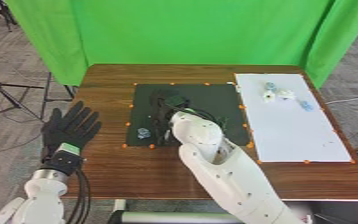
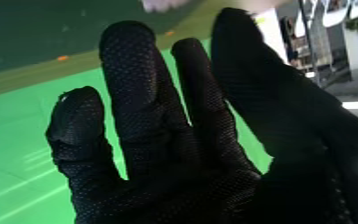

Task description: Arrange flowers

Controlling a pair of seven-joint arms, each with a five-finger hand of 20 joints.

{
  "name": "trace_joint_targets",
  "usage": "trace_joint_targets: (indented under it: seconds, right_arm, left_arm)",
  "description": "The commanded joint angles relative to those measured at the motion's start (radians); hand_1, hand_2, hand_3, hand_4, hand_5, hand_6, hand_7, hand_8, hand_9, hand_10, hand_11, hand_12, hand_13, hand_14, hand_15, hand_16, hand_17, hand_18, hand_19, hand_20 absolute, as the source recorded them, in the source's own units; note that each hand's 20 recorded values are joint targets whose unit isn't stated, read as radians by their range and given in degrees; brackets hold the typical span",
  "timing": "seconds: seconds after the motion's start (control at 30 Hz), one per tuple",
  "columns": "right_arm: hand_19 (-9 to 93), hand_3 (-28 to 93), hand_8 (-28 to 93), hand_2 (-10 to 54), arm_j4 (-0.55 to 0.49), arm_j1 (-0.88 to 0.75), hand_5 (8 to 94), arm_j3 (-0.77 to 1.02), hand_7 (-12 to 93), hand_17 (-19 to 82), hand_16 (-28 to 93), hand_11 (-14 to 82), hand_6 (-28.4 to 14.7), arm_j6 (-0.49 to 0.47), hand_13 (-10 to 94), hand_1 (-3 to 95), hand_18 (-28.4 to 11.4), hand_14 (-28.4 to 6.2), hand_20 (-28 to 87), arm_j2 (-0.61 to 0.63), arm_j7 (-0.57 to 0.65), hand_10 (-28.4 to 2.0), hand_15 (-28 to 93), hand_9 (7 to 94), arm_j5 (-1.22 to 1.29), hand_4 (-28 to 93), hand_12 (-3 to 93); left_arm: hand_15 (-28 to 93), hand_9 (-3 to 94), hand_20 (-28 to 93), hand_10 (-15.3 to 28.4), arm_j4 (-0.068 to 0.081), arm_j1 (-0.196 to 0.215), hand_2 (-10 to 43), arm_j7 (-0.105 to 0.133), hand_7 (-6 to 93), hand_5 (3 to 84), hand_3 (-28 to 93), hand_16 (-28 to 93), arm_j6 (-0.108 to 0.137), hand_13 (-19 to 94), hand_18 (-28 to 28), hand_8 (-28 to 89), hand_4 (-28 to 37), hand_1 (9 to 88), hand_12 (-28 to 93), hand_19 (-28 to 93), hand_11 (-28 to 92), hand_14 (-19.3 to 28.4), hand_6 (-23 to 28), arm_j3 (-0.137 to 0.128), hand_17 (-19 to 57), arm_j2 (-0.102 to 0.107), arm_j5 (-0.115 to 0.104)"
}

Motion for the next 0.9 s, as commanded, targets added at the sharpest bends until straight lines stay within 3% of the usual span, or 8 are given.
trace_joint_targets:
  seconds: [0.03, 0.1, 0.2, 0.3, 0.4, 0.5, 0.9]
  right_arm:
    - [88, 82, -11, -9.5, -0.122, -0.047, 50.5, 0.146, 16, 36, 23, 11.0, -5.8, 0.115, 61, 40.7, -23.5, -10.6, 40, 0.163, 0.108, -16.9, 59, 51.4, 0.046, -28, 15.6]
    - [89, 81, -11, -9.5, -0.131, -0.07, 50.4, 0.167, 15, 36, 23, 10.8, -6.0, 0.169, 61, 40.5, -23.6, -11.0, 40, 0.24, 0.151, -17.1, 59, 51.1, 0.034, -28, 15.5]
    - [86, 82, -10, -9.5, -0.127, -0.107, 49.9, 0.229, 14, 32, 21, 10.3, -7.1, 0.216, 49, 38.8, -24.8, -15.4, 38, 0.326, 0.182, -19.3, 59, 46.4, 0.011, -28, 15.8]
    - [80, 83, -10, -9.5, -0.129, -0.14, 48.9, 0.303, 15, 27, 17, 10.5, -7.5, 0.195, 40, 37.5, -24.9, -18.4, 35, 0.376, 0.245, -19.7, 55, 43.8, 0.05, -28, 15.4]
    - [79, 83, -10, -9.5, -0.108, -0.174, 48.5, 0.338, 15, 26, 15, 11.4, -7.7, 0.281, 38, 37.5, -25.0, -18.9, 34, 0.436, 0.292, -19.5, 54, 43.8, 0.012, -28, 15.3]
    - [78, 84, -11, -9.5, -0.108, -0.189, 49.5, 0.397, 15, 26, 14, 12.5, -7.6, 0.214, 39, 38.6, -24.7, -18.6, 33, 0.478, 0.314, -19.3, 53, 45.8, 0.037, -28, 15.0]
    - [69, 85, -11, -9.5, -0.041, -0.186, 47.5, 0.499, 16, 22, 10, 11.4, -6.9, 0.266, 33, 39.3, -22.9, -19.0, 25, 0.614, 0.374, -17.5, 43, 42.6, 0.246, -28, 13.9]
  left_arm:
    - [35, 32.7, 8, 12.0, -0.033, 0.052, 11.5, 0.044, 16.7, 35.1, 71, -9, -0.012, 24, 12.8, -11, -28.3, 28.0, 9, 34, 20, 13.7, 5.9, -0.018, -5.0, -0.012, 0.001]
    - [35, 33.4, 8, 11.9, -0.039, 0.061, 12.1, 0.052, 16.7, 36.1, 71, -9, -0.017, 24, 12.9, -11, -28.3, 27.6, 9, 34, 20, 13.8, 5.7, -0.025, -5.0, -0.014, 0.01]
    - [35, 34.0, 8, 11.7, -0.047, 0.075, 13.0, 0.072, 16.3, 36.8, 71, -9, -0.018, 24, 12.9, -11, -28.3, 27.1, 8, 34, 19, 13.5, 5.6, -0.043, -5.0, -0.005, 0.028]
    - [34, 34.0, 8, 11.6, -0.063, 0.111, 13.3, 0.092, 16.3, 37.0, 70, -9, -0.002, 24, 12.9, -11, -28.3, 26.9, 8, 34, 19, 13.5, 5.5, -0.066, -5.0, -0.007, 0.014]
    - [35, 33.8, 8, 11.6, -0.066, 0.128, 13.3, 0.111, 16.1, 36.9, 71, -9, 0.001, 24, 12.9, -11, -28.3, 26.8, 8, 34, 19, 13.7, 5.4, -0.077, -5.0, -0.006, 0.004]
    - [35, 33.7, 8, 11.6, -0.073, 0.147, 13.3, 0.128, 16.0, 36.7, 71, -9, 0.005, 24, 12.9, -11, -28.3, 26.8, 8, 34, 19, 13.8, 5.4, -0.087, -5.0, -0.002, -0.004]
    - [35, 33.1, 9, 11.6, -0.073, 0.151, 14.0, 0.123, 15.9, 35.0, 70, -9, 0.008, 24, 12.9, -11, -28.3, 26.0, 9, 33, 19, 13.8, 5.0, -0.095, -5.0, -0.002, -0.002]
